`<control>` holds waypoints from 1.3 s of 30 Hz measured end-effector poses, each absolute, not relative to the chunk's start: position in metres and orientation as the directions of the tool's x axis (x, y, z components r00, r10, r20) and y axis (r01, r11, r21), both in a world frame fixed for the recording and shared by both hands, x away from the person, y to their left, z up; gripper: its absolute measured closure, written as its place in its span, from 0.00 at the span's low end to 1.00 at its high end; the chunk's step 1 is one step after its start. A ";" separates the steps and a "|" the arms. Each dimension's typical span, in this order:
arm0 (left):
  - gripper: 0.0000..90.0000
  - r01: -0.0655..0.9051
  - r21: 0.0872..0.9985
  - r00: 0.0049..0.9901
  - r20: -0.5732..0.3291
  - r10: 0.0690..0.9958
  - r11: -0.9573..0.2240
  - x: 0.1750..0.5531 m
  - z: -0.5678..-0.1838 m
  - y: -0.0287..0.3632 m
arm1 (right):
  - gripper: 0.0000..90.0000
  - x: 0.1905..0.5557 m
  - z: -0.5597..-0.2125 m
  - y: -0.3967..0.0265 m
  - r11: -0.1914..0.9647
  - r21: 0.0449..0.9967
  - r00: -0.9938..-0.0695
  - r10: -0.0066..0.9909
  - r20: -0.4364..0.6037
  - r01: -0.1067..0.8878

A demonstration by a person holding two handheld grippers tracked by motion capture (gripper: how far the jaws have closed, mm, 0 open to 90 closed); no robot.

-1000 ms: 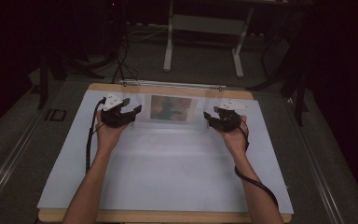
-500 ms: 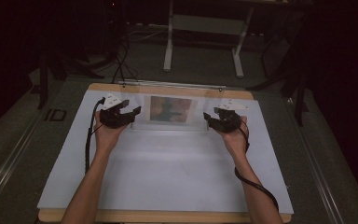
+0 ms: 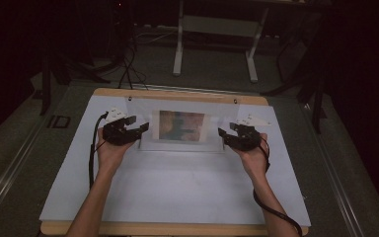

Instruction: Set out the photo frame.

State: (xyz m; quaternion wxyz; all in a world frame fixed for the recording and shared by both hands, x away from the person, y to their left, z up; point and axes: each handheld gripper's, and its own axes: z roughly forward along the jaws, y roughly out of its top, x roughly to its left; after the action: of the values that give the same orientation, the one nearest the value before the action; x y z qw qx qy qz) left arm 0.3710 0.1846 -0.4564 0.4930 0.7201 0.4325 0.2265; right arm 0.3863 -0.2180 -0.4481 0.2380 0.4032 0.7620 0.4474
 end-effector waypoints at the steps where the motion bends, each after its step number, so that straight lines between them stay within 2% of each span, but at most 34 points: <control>1: 0.44 0.401 0.905 0.523 -0.096 0.847 -0.145 0.370 -0.456 0.183 | 0.51 0.384 -0.450 -0.219 0.271 0.873 -0.560 0.829 0.004 0.406; 8: 0.44 0.402 0.903 0.511 -0.080 0.856 -0.155 0.366 -0.456 0.177 | 0.51 0.384 -0.457 -0.225 0.258 0.870 -0.565 0.825 0.028 0.421; 22: 0.45 0.383 0.916 0.532 -0.114 0.839 -0.119 0.377 -0.462 0.185 | 0.52 0.390 -0.457 -0.225 0.242 0.866 -0.565 0.823 0.056 0.438; 31: 0.40 0.398 0.914 0.524 -0.149 0.839 -0.086 0.374 -0.465 0.187 | 0.52 0.393 -0.459 -0.228 0.245 0.869 -0.584 0.809 0.061 0.430; 39: 0.45 0.409 0.909 0.526 -0.159 0.835 -0.084 0.371 -0.464 0.189 | 0.52 0.395 -0.459 -0.229 0.239 0.871 -0.591 0.804 0.071 0.429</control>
State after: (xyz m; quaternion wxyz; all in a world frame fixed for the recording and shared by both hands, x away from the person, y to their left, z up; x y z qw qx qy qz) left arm 0.3714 0.1893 -0.4640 0.5139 0.7063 0.4404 0.2076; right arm 0.3950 -0.2292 -0.4594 0.2012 0.4052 0.7608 0.4653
